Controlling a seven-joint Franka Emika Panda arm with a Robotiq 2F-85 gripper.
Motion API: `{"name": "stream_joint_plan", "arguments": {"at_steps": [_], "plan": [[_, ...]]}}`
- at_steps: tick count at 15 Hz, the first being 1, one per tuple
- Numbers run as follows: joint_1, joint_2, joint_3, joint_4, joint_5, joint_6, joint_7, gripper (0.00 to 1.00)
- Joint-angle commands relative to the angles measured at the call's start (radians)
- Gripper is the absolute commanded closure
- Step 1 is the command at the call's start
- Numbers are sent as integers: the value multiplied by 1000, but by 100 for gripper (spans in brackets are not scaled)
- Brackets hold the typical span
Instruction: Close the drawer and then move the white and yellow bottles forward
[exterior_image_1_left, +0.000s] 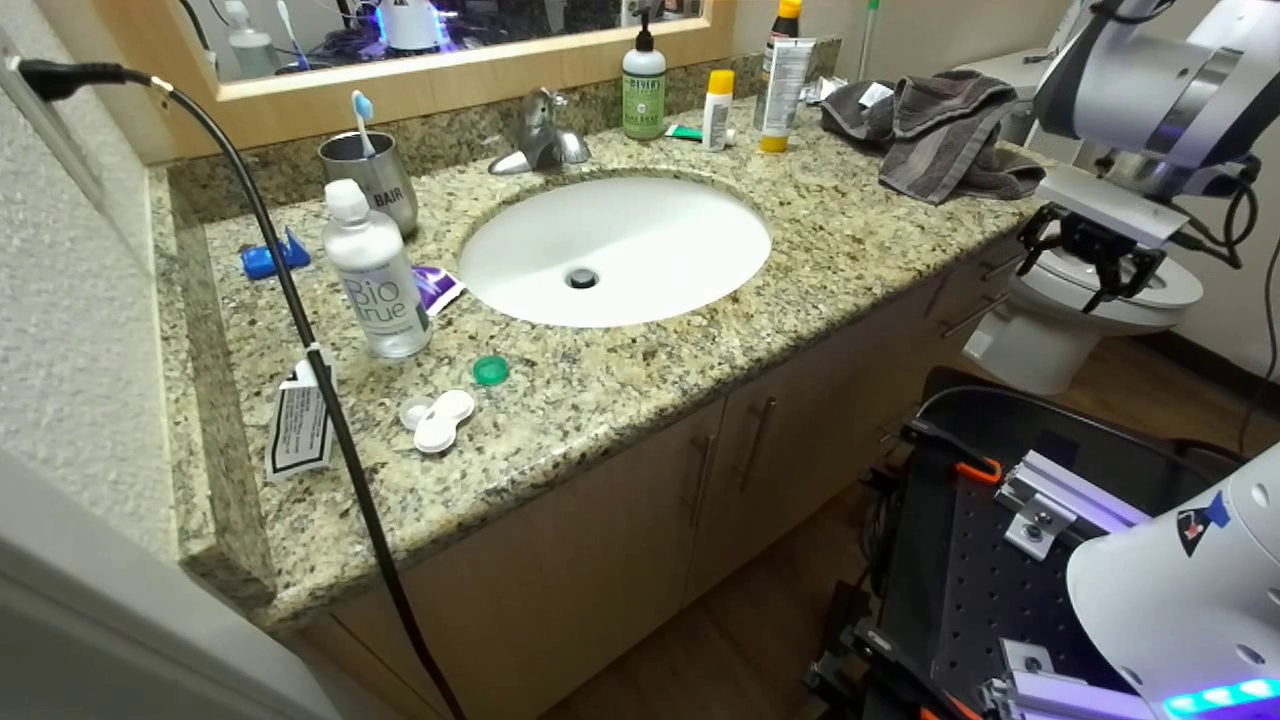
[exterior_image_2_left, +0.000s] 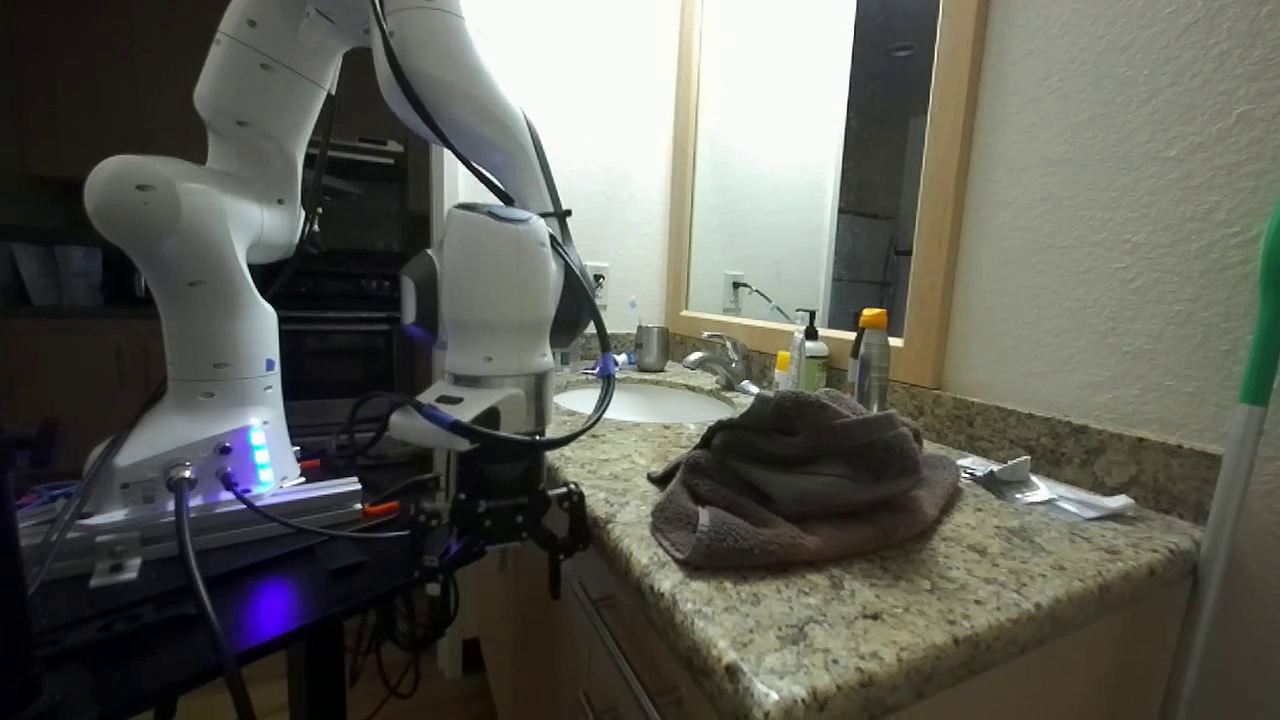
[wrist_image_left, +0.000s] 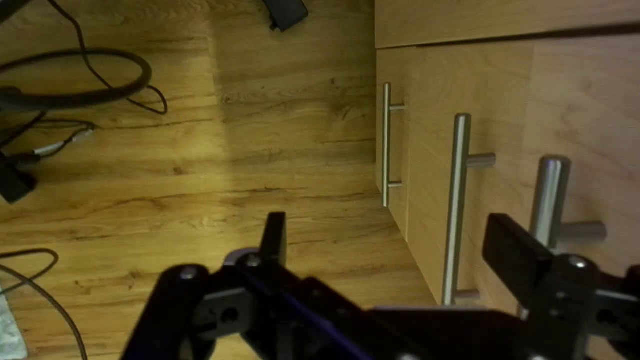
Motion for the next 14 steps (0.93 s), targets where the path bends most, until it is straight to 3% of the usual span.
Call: {"name": "stream_joint_plan", "arguments": {"at_steps": [1,4,6,7,10,12,14], "plan": [[-82,-247,-16,-131,31,36,-259,0],[-100,-416,-91,-172,11,-43,-450,0],[-117,-531,-116,-188,-61,-126,-483,0],[-83,-386,-114,-124,-11,-62,-437,0],[-98,-498,-128,-147,-51,-121,-457,0],[-78,-417,-122,-107,-128,-117,-377,0],[-70,-427,-107,-88,-216,-133,-295,0]]}}
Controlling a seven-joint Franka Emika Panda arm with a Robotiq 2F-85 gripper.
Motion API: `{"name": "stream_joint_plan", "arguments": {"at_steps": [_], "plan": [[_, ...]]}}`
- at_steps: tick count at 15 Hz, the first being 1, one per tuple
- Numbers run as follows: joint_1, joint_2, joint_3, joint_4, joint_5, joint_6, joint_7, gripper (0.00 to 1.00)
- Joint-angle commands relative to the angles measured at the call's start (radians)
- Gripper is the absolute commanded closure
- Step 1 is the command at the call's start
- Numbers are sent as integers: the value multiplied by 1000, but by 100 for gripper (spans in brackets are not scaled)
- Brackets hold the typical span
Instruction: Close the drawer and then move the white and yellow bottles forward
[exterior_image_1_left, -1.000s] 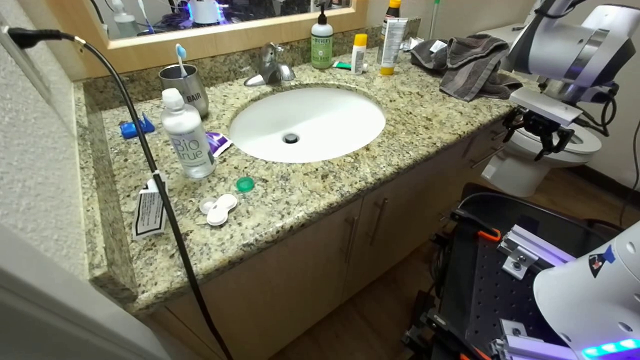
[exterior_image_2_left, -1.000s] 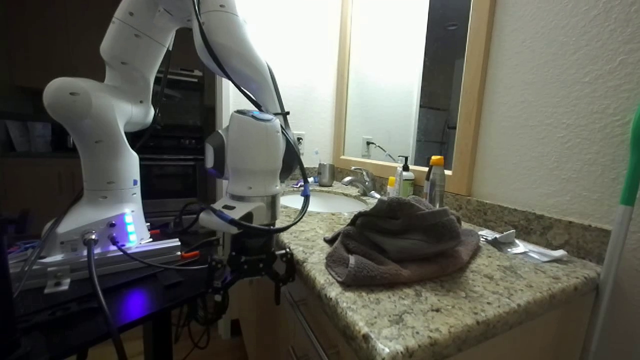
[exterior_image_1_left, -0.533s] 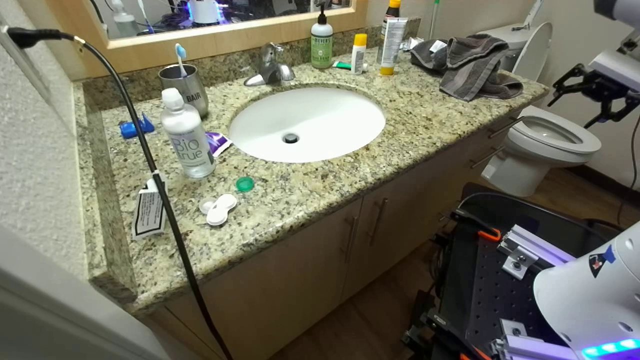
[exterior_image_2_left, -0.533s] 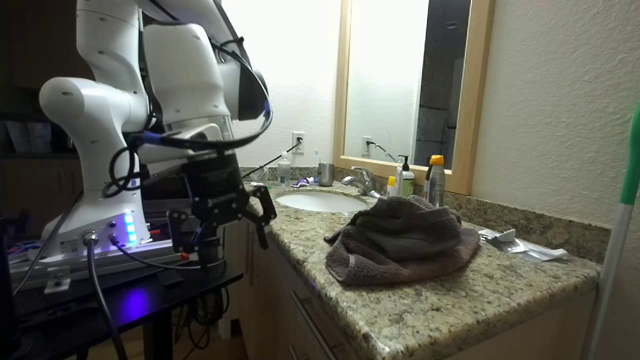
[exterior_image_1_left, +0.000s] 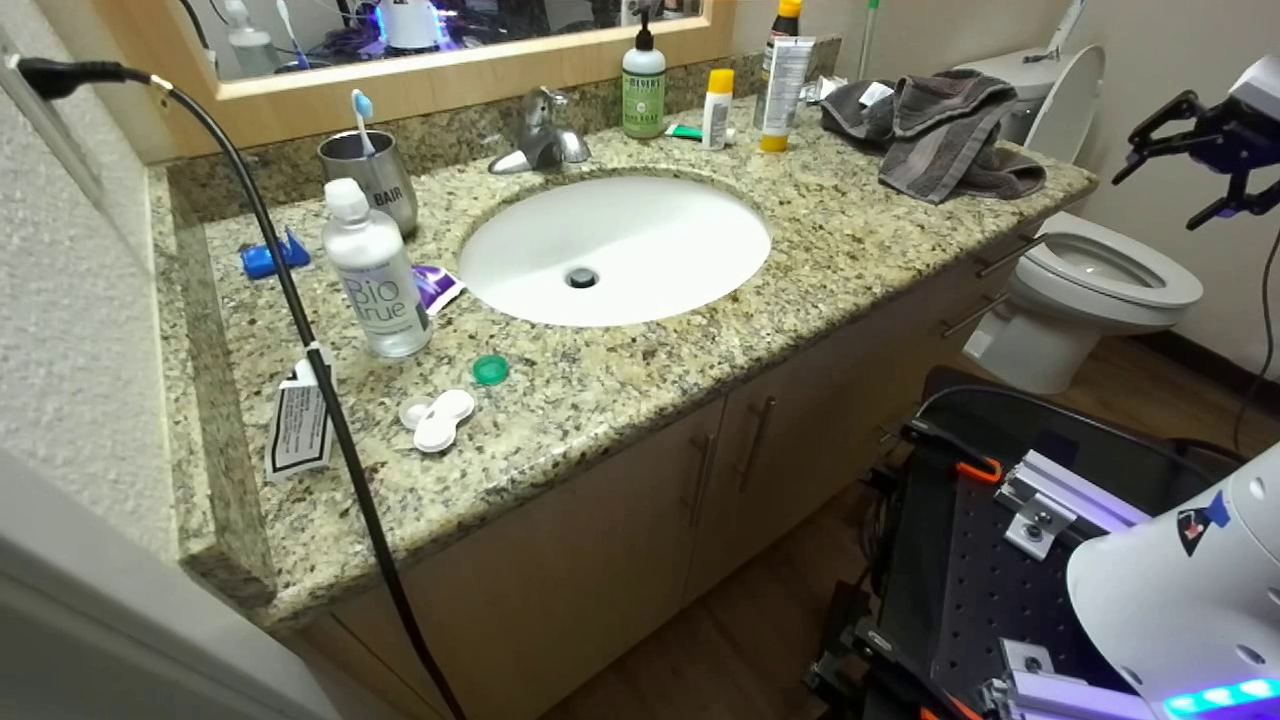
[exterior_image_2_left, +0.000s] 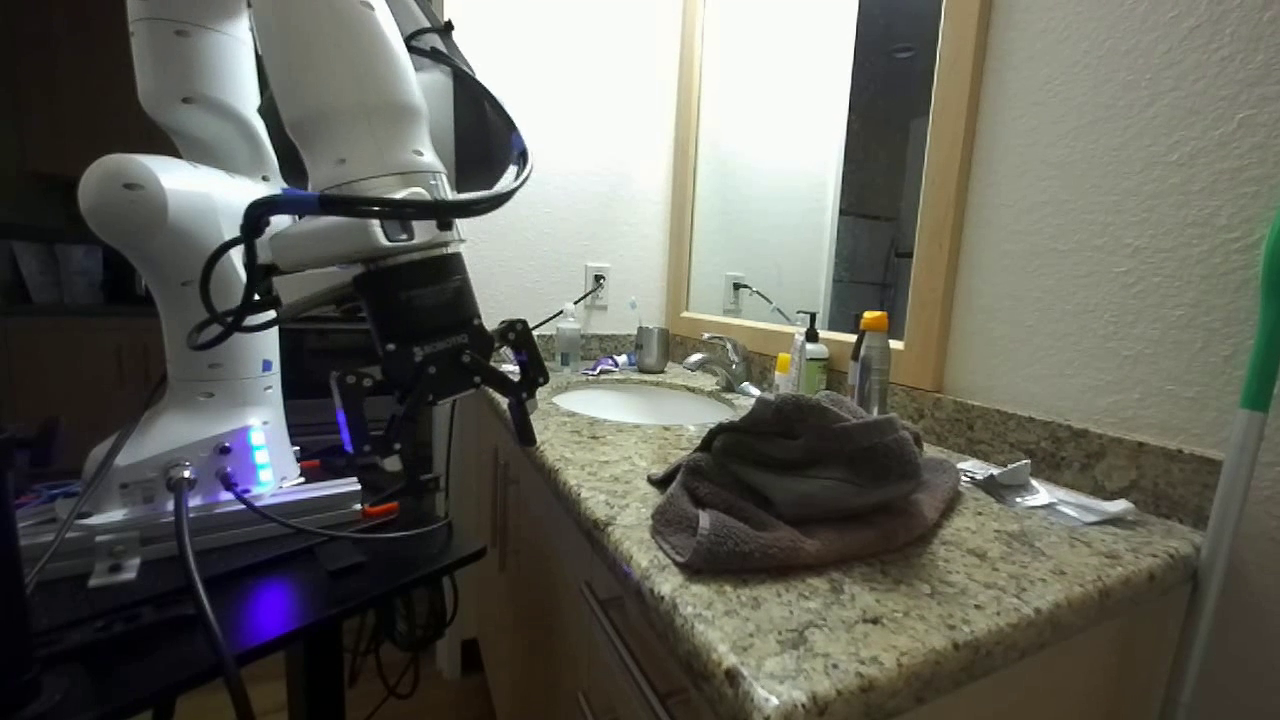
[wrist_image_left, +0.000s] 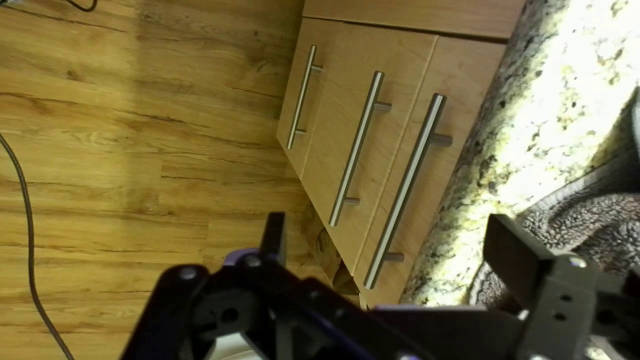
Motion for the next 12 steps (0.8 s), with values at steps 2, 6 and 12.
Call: {"name": "stream_joint_plan", "arguments": {"at_steps": [2,6,12], "plan": [[29,0,29,66,-213,-51,163,0],[50,-133,66,55,-409,-41,216,0],[81,-170,75,75,-379,-85,226,0]]}}
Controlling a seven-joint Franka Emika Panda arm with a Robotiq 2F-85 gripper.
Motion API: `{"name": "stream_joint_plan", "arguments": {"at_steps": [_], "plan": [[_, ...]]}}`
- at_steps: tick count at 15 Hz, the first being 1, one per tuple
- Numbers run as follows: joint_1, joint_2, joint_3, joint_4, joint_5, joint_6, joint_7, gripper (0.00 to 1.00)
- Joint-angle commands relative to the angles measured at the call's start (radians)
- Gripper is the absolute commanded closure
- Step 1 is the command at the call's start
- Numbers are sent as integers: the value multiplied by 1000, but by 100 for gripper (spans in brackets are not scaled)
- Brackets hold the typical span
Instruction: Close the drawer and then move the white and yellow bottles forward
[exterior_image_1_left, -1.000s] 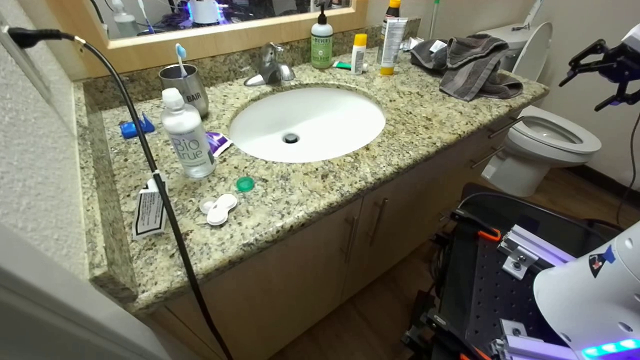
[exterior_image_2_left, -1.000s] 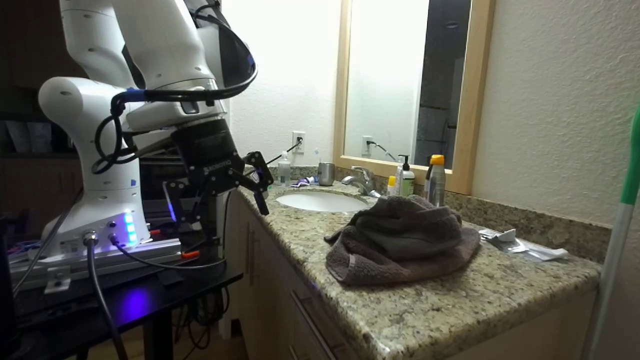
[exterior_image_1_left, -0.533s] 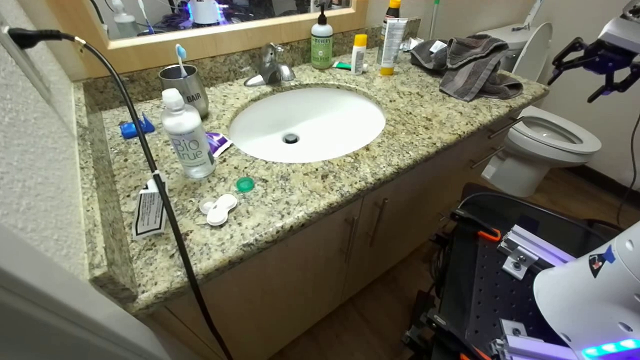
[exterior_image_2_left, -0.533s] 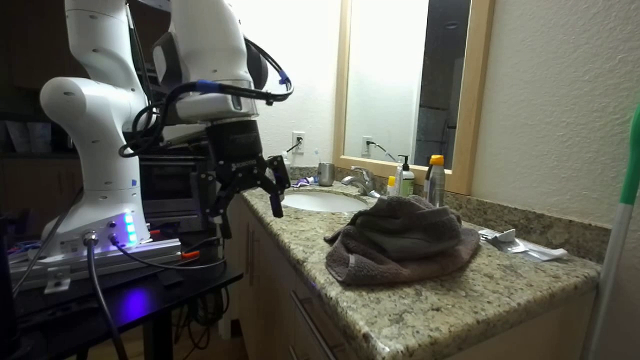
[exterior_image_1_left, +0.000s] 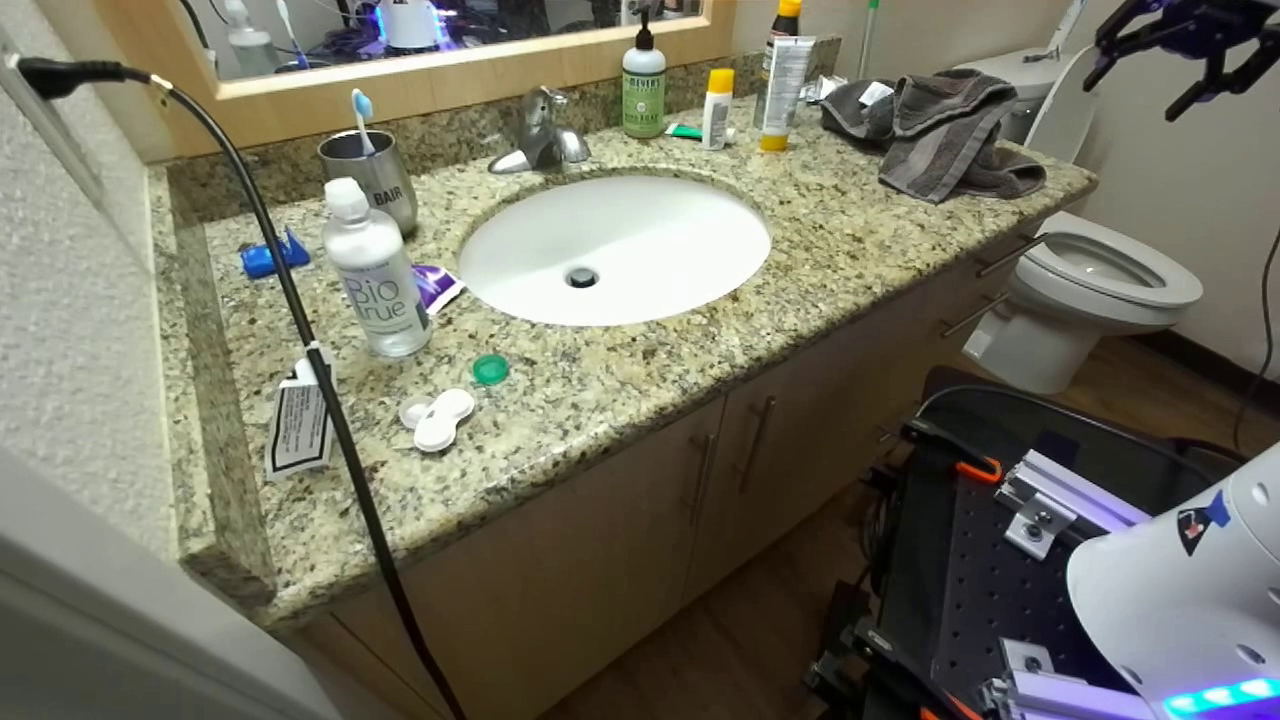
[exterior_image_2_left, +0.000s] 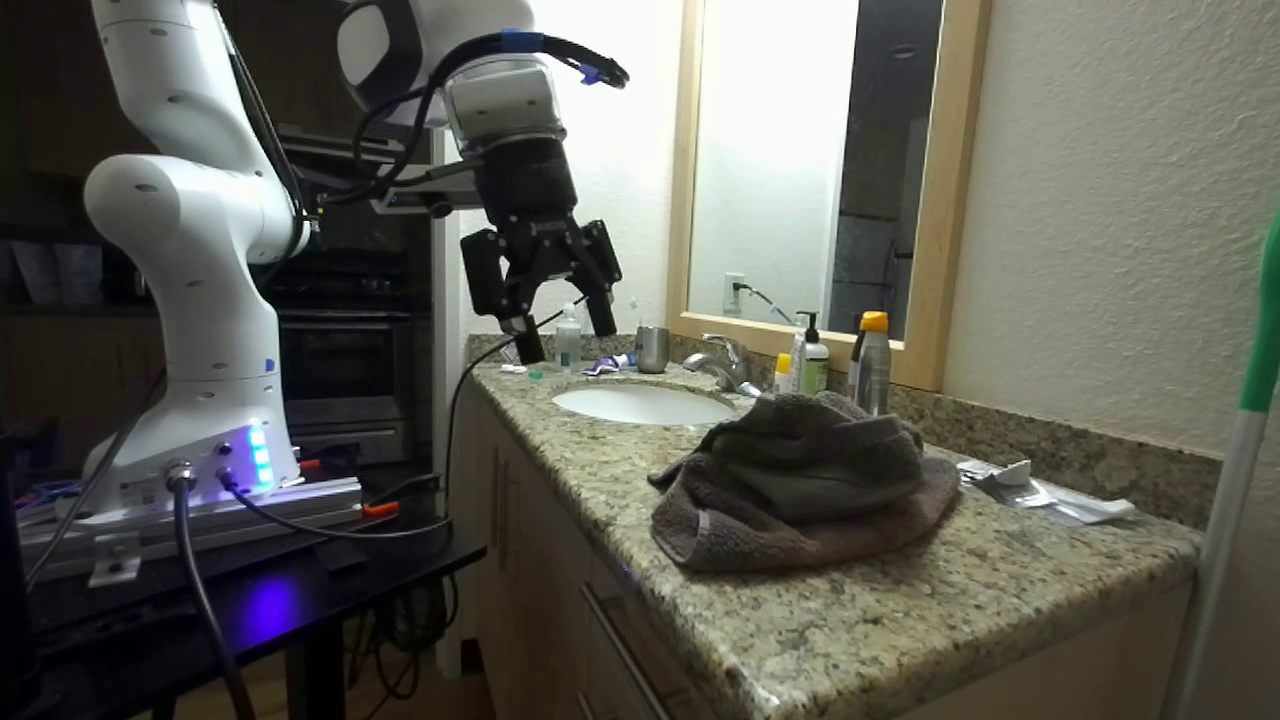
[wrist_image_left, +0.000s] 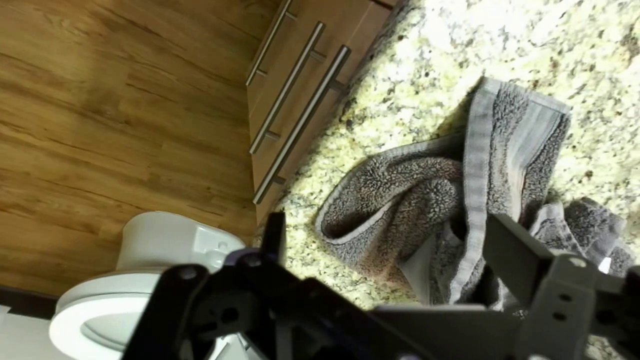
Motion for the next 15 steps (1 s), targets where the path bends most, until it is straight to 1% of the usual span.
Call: {"name": "stream_joint_plan", "arguments": {"at_steps": [1,2,3,4,5,6,8,10,12,13,15], "plan": [[-1,3,1,1,-1,-2,2,0],[-2,40,5,10,-8,8,19,0],[29,73,-2,65,15,-111,-48,0],[58,86,-6,94,46,-157,-104,0],[87,104,1,144,69,-212,-133,0],[112,119,14,192,67,-264,-146,0],[155,166,35,306,3,-355,-131,0],[193,195,47,397,-68,-396,-112,0],[224,221,48,461,-83,-431,-42,0],[228,170,33,384,-60,-375,-74,0],[242,180,32,404,-61,-381,-63,0]]}}
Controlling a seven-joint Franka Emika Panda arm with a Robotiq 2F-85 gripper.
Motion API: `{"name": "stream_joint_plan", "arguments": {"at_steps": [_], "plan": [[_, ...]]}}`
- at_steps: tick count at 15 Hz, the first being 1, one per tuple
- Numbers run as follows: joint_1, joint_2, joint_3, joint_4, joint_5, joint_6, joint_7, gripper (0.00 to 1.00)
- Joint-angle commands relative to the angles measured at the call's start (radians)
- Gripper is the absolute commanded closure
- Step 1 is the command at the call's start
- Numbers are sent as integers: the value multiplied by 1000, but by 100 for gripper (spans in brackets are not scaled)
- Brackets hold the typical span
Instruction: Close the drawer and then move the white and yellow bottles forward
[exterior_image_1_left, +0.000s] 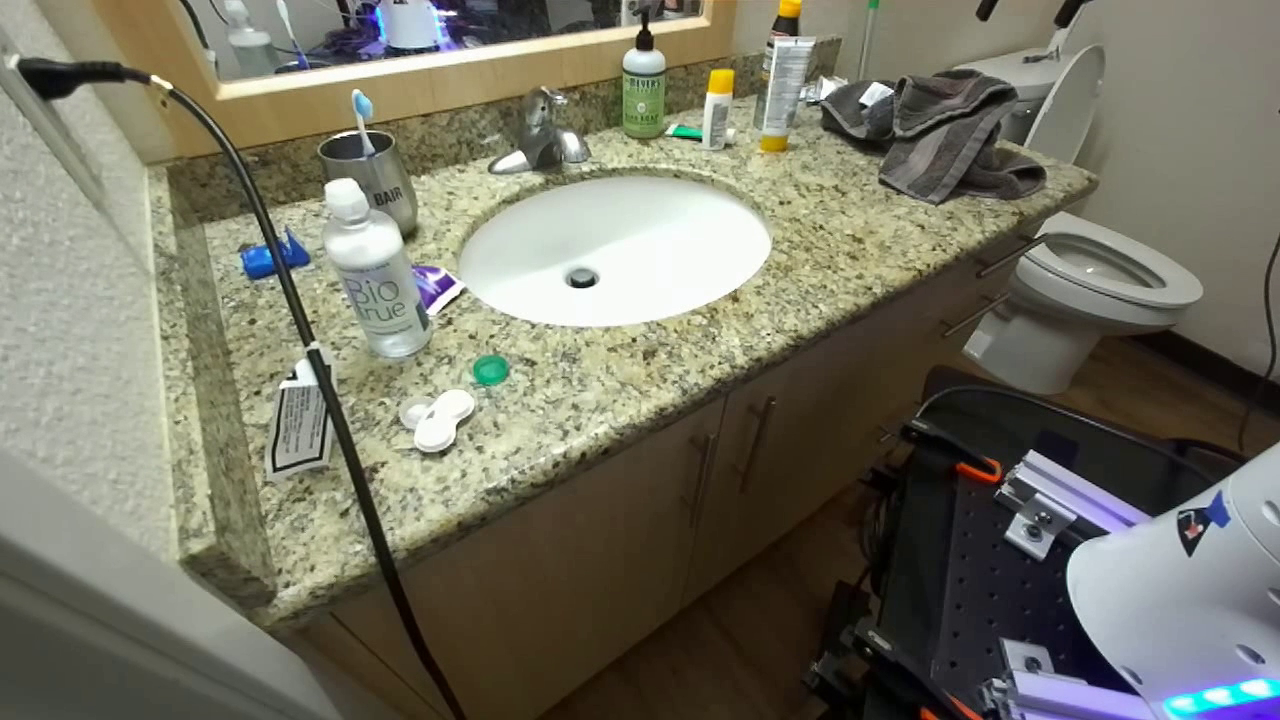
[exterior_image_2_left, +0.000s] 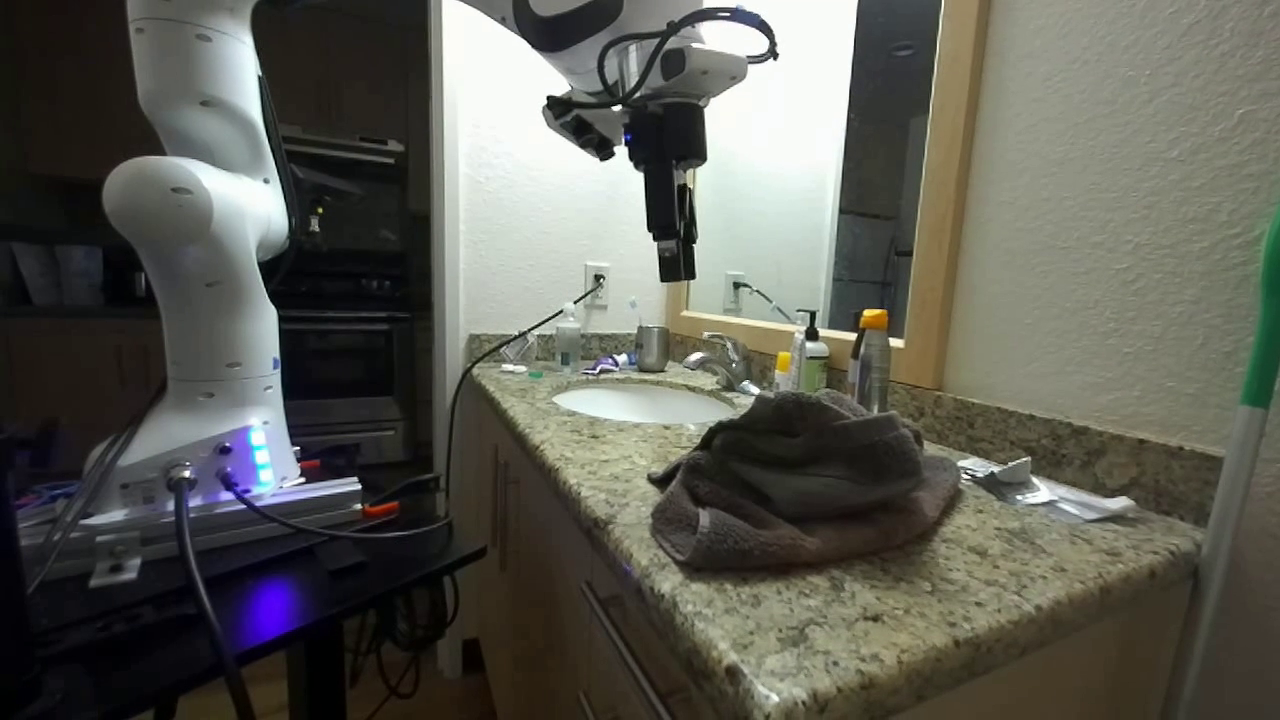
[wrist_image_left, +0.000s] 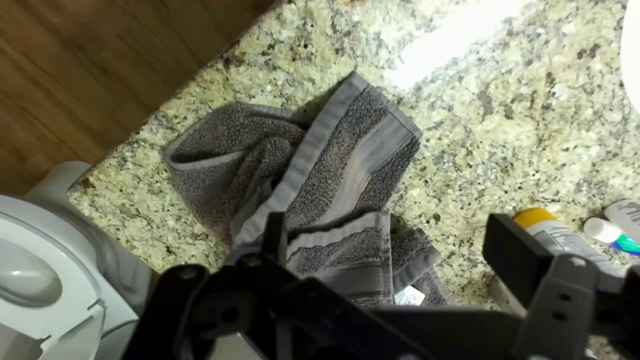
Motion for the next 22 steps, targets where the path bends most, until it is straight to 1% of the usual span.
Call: {"name": "stream_joint_plan", "arguments": {"at_steps": [1,2,3,4,6,8,9,10,11,12,13,14,15,16,17,18,19,21,22], "plan": [[15,-1,-17,-1,-1,-2,1,0],[14,-2,-20,-3,-1,-2,1,0],[18,14,-22,-10,8,9,-87,0],[20,40,-27,19,33,-3,-186,0],[35,74,-20,71,88,-17,-306,0],[56,97,-3,134,109,-42,-386,0],[71,111,6,169,84,-56,-343,0],[87,124,11,204,56,-75,-272,0],[103,140,10,238,24,-76,-159,0],[120,143,10,258,-11,-89,-76,0],[141,126,9,244,-45,-70,3,0],[133,112,0,213,3,-48,-102,0],[148,115,-1,225,-18,-48,-46,0],[156,115,-1,229,-26,-48,-20,0],[158,115,0,230,-27,-48,-10,0],[155,132,-2,225,-26,-56,-38,0],[151,175,4,272,17,-114,-110,0],[133,242,14,343,123,-169,-271,0],[125,269,20,385,153,-208,-333,0]]}}
